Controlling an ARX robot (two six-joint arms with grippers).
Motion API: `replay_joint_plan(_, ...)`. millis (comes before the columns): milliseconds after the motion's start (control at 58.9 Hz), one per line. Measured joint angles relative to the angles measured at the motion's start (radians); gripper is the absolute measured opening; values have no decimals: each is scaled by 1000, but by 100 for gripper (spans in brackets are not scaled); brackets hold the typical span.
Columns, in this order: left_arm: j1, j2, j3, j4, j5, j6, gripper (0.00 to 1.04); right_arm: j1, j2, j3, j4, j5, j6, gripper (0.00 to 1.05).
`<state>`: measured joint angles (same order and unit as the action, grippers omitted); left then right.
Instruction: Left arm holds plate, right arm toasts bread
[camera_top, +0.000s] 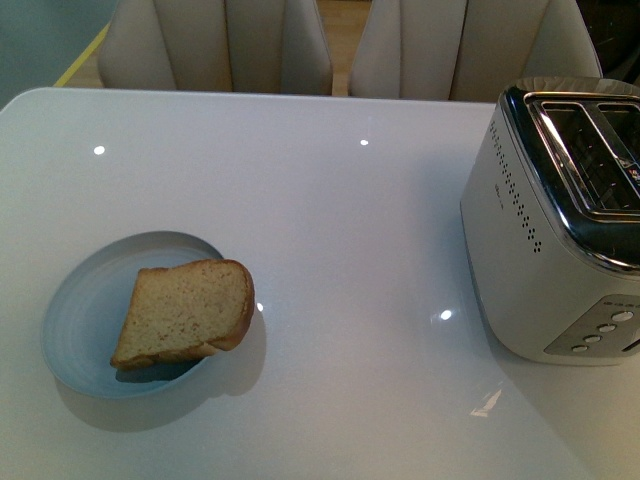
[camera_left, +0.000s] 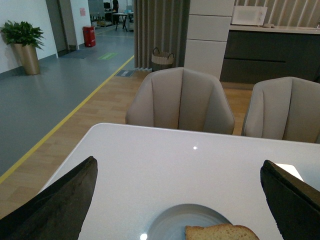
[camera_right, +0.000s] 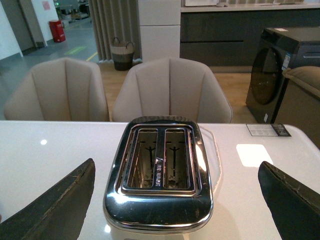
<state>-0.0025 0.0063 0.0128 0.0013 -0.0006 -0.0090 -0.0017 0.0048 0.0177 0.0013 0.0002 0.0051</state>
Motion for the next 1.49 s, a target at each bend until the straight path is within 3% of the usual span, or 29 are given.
replay_joint_plan(696, -1, 2, 1, -3, -5, -4, 97, 0, 0, 0, 0, 0, 0, 96)
replay_joint_plan(764, -57, 157, 114, -265, -182, -138, 97, 0, 0, 0, 0, 1, 0, 96)
replay_joint_plan(832, -68, 345, 203, -424, -238, -259, 97, 0, 0, 0, 0, 0, 0, 96)
replay_joint_plan(866, -67, 413, 220, -421, -235, -298, 97, 0, 0, 0, 0, 0, 0, 96)
replay_joint_plan(1001, -28, 557, 256, -296, -163, -323, 97, 0, 0, 0, 0, 0, 0, 96)
replay_joint_plan(1188, 122, 875, 257, 15, -5, -320, 97, 0, 0, 0, 0, 0, 0, 96)
replay_joint_plan(1494, 187, 1553, 317, 540, 41, -299, 97, 0, 0, 0, 0, 0, 0, 96)
